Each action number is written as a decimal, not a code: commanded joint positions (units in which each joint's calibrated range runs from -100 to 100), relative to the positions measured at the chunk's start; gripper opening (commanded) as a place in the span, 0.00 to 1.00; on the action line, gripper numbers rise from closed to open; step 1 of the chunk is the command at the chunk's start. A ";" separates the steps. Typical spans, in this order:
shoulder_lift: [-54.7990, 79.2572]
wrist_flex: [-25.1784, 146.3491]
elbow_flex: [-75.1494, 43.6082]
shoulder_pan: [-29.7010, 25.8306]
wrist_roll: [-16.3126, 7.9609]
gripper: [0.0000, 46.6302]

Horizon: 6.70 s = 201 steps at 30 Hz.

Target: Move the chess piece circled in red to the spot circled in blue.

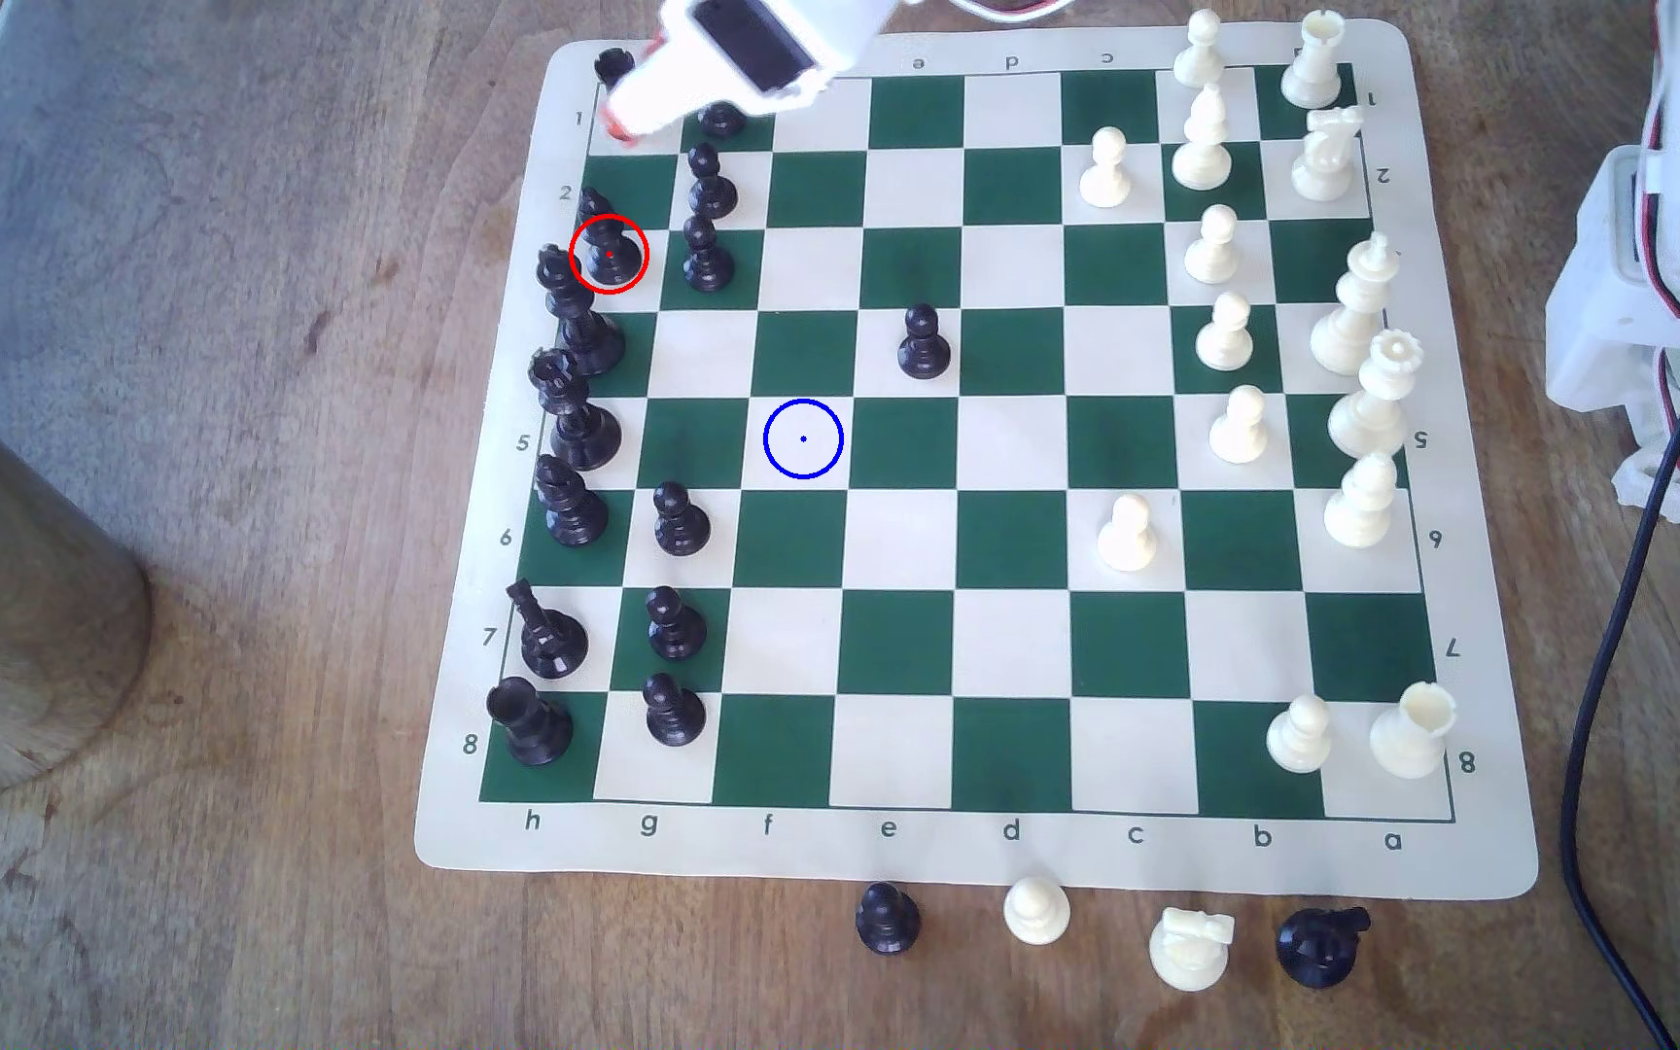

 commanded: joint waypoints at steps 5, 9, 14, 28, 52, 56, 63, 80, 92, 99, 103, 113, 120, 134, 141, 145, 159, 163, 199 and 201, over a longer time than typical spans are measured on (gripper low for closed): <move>5.91 -1.97 -13.59 2.11 0.20 0.47; 10.07 -2.62 -17.13 2.58 0.34 0.47; 13.47 -3.11 -19.49 1.88 0.54 0.40; 22.81 -2.46 -29.82 2.03 0.34 0.38; 28.58 -3.52 -31.91 1.25 -0.39 0.32; 29.17 -3.68 -32.82 1.17 -0.44 0.32; 30.28 -3.68 -33.99 0.94 -0.83 0.34; 32.32 -3.60 -36.44 0.47 -0.93 0.08; 31.30 -2.78 -36.53 1.33 -1.12 0.01; 25.01 -1.47 -39.98 3.21 -1.56 0.01; 19.33 0.57 -38.53 3.76 -1.86 0.01; -3.85 -2.37 -9.61 0.31 -2.39 0.01; -12.59 -7.94 11.25 -3.67 -3.08 0.01; -20.06 -15.81 32.46 -6.26 -2.93 0.01; -19.55 -17.12 35.54 -8.21 -2.15 0.01; -17.68 -17.85 34.82 -8.37 -1.95 0.01; -10.47 -18.67 32.19 -10.25 -1.32 0.01; -8.94 -18.67 30.74 -9.54 -1.71 0.01; -5.46 -18.10 30.19 -8.60 -2.05 0.41; -5.72 -18.10 30.65 -8.45 -2.05 0.41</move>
